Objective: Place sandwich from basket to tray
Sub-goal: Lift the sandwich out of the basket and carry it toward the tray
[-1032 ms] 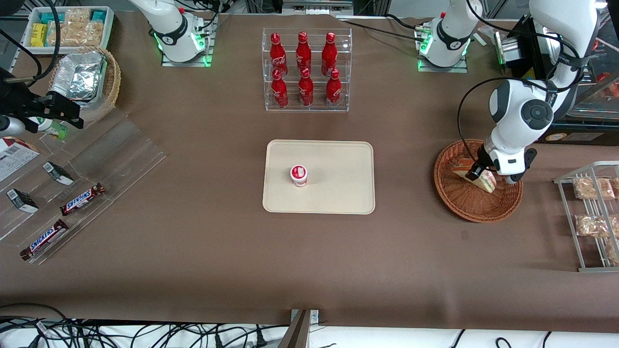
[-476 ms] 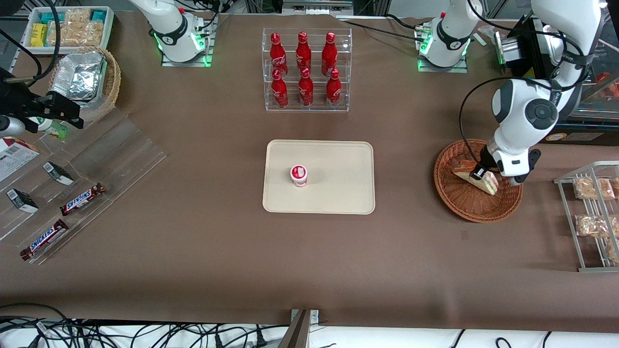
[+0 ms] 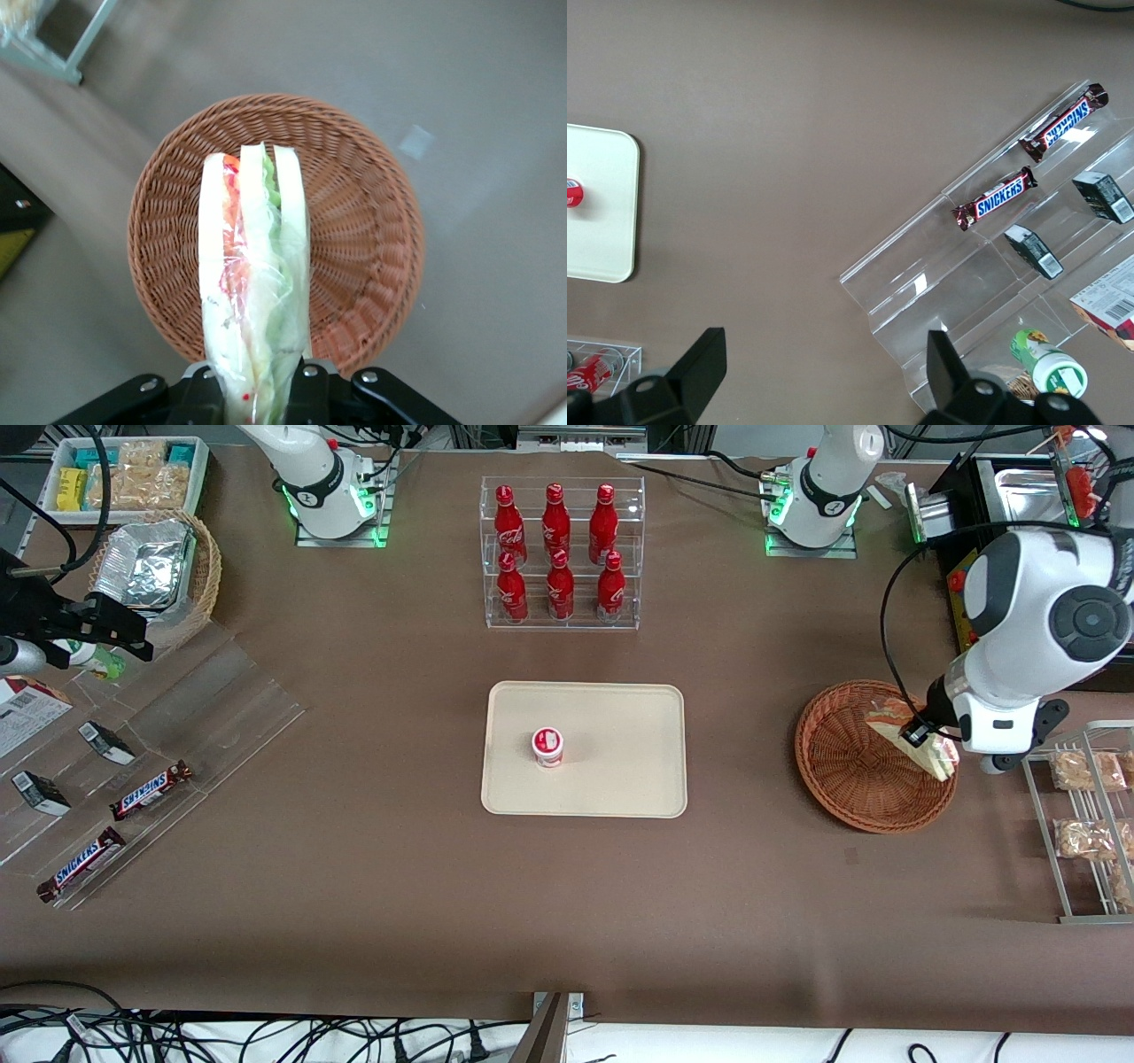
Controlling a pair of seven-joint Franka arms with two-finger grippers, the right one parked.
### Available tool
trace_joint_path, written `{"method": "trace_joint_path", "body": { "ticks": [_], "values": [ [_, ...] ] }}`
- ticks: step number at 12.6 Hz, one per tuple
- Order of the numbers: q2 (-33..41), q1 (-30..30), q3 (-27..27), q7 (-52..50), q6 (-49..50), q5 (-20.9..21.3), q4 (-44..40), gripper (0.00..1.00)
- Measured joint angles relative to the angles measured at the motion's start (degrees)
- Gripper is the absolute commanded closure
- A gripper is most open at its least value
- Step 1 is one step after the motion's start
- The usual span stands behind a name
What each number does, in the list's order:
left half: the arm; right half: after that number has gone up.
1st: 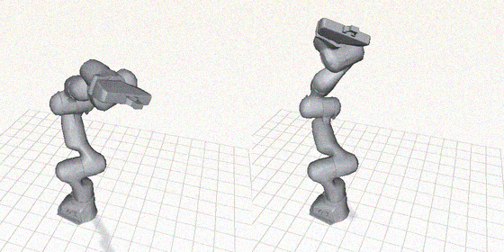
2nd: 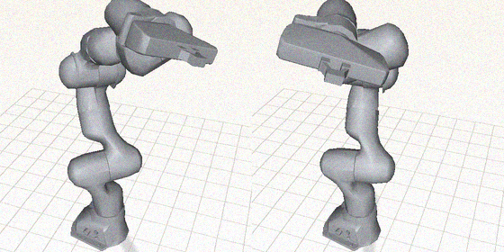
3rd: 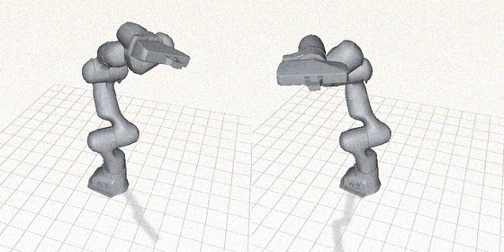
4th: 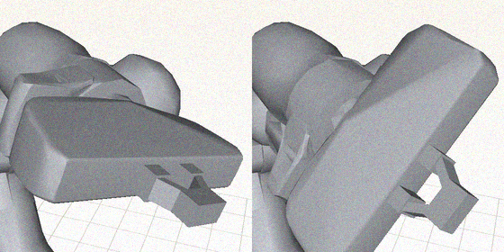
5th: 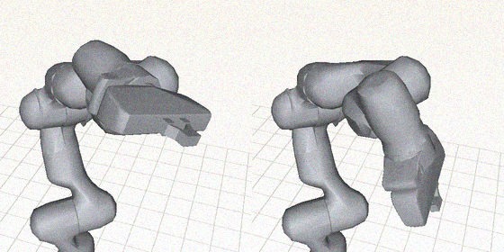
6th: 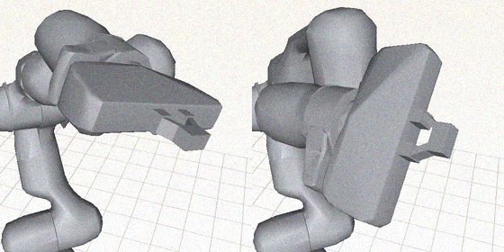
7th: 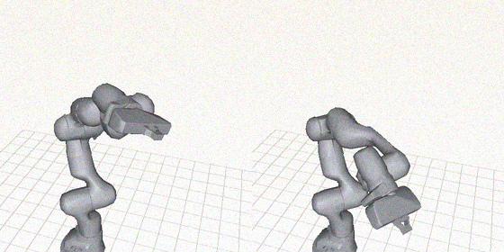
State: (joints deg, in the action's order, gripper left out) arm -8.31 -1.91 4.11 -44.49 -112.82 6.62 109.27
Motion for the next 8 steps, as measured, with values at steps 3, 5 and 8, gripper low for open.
{"method": "trace_joint_path", "body": {
  "ticks": [3,5,8],
  "values": [
    [-0.1,0.1,2.1,8.0,5.1,-2.6,-6.1,1.00],
    [-0.1,0.3,4.9,11.5,8.9,-3.2,-9.4,1.00],
    [-0.1,0.5,10.6,18.9,11.9,-3.5,-12.8,1.00]
  ]
}}
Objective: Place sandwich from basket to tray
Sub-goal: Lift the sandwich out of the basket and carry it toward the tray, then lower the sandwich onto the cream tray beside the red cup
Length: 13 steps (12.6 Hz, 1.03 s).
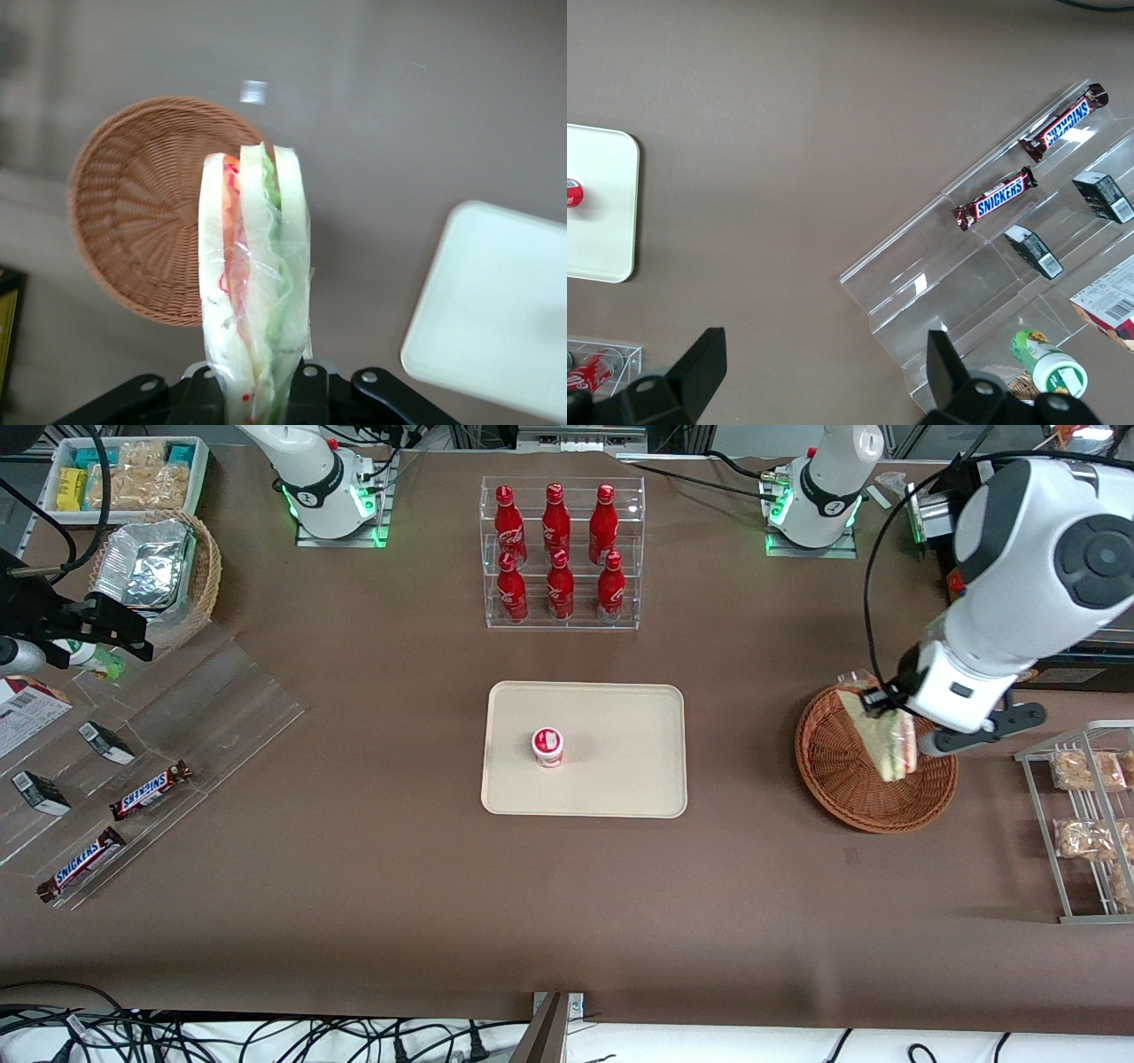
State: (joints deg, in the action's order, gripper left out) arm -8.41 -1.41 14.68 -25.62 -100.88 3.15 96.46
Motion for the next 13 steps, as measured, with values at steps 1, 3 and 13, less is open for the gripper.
{"method": "trace_joint_path", "body": {
  "ticks": [1,3,13],
  "values": [
    [0.0,0.1,1.9,3.4,0.0,-0.7,-0.3,1.00],
    [-0.3,0.3,4.4,9.5,0.0,-3.5,-0.6,1.00],
    [-8.7,4.1,12.8,3.4,-12.8,-3.1,0.9,1.00]
  ]
}}
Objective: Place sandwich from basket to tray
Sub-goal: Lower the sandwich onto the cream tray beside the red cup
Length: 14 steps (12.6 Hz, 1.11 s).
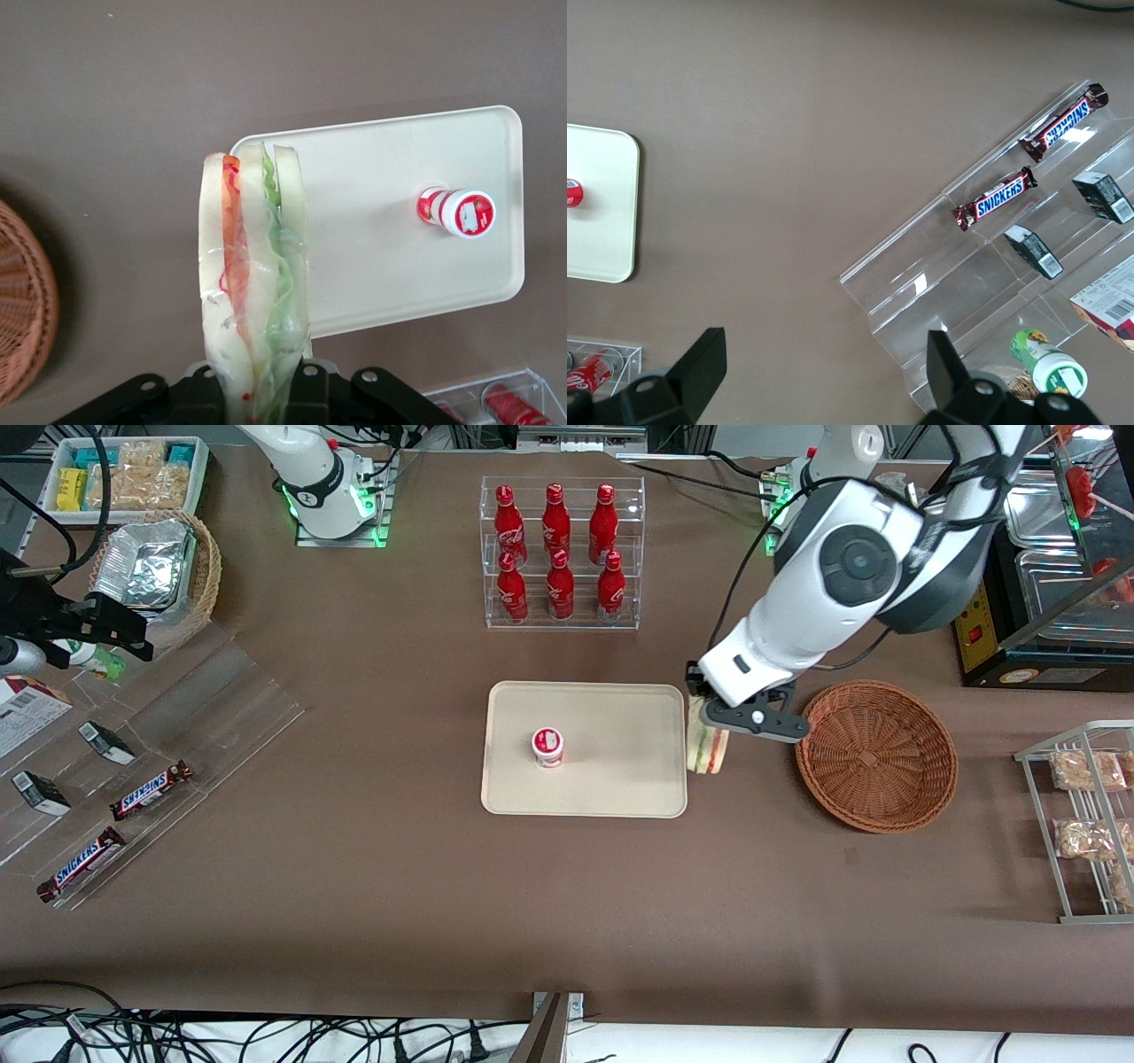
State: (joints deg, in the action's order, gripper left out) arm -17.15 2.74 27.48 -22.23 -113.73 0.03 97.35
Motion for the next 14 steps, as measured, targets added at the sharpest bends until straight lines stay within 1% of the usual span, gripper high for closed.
{"method": "trace_joint_path", "body": {
  "ticks": [2,5,7,10,13,14],
  "values": [
    [-1.4,2.1,0.1,-3.7,-4.5,2.0,2.8,1.00],
    [-4.3,4.8,0.2,-9.4,-8.5,6.7,5.1,1.00],
    [-7.3,6.5,0.2,-12.6,-10.8,10.0,5.4,1.00],
    [-11.8,8.8,0.2,-18.0,-12.9,16.3,5.4,1.00],
    [-15.2,9.6,0.2,-21.1,-14.6,20.2,5.4,1.00],
    [-16.0,9.8,0.2,-21.5,-14.9,20.6,5.4,1.00]
  ]
}}
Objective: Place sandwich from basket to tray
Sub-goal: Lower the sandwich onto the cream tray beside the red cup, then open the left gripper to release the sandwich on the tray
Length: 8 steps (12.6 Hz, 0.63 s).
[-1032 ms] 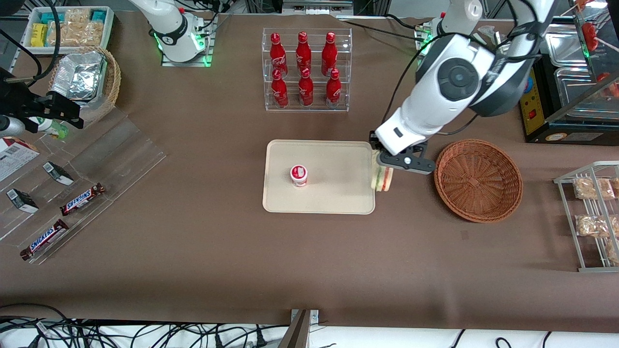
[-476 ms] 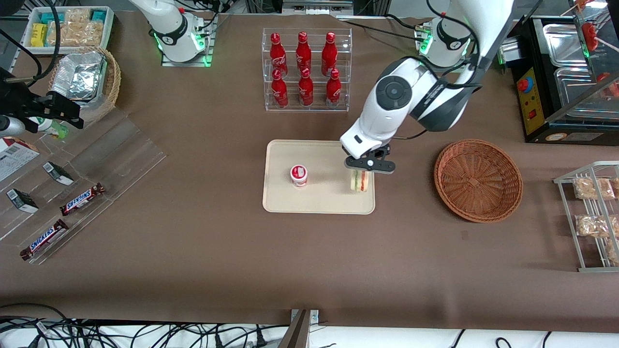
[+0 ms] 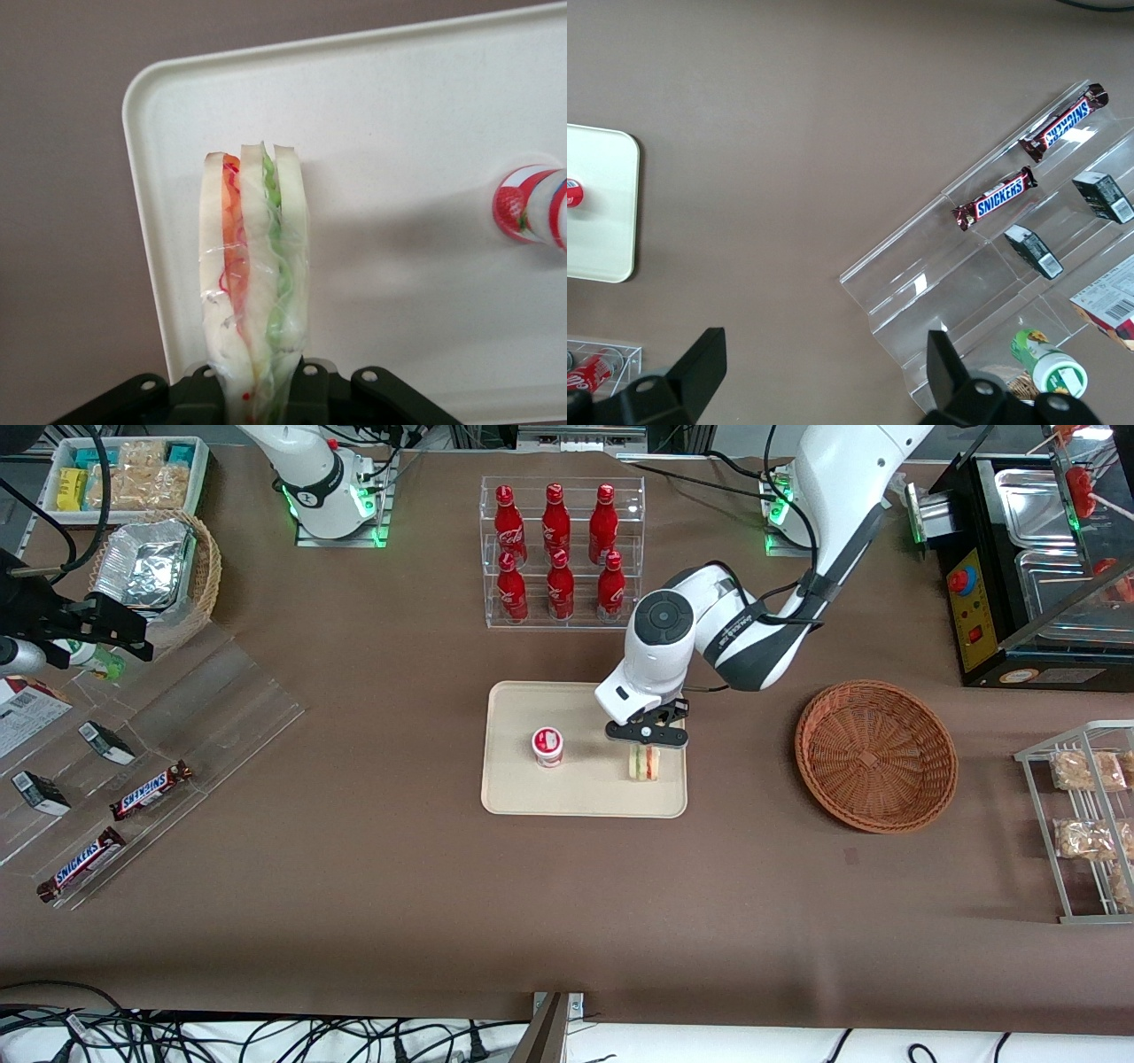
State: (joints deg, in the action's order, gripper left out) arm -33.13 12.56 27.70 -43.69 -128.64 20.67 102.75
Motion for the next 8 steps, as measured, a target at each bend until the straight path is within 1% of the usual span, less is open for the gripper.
{"method": "trace_joint_path", "body": {
  "ticks": [2,4,5,6,7,8],
  "values": [
    [-1.2,0.3,0.0,-0.3,-1.6,0.4,0.0,1.00],
    [-2.2,0.4,0.0,-1.5,-1.9,2.3,0.0,1.00],
    [-2.6,0.6,0.0,-2.3,-2.0,3.4,0.0,0.98],
    [-3.0,0.8,0.0,-3.0,-2.0,4.1,0.0,0.84],
    [-3.2,1.0,0.0,-3.5,-2.0,4.3,0.0,0.67],
    [-3.4,1.1,0.0,-4.1,-2.1,4.3,0.0,0.35]
  ]
}}
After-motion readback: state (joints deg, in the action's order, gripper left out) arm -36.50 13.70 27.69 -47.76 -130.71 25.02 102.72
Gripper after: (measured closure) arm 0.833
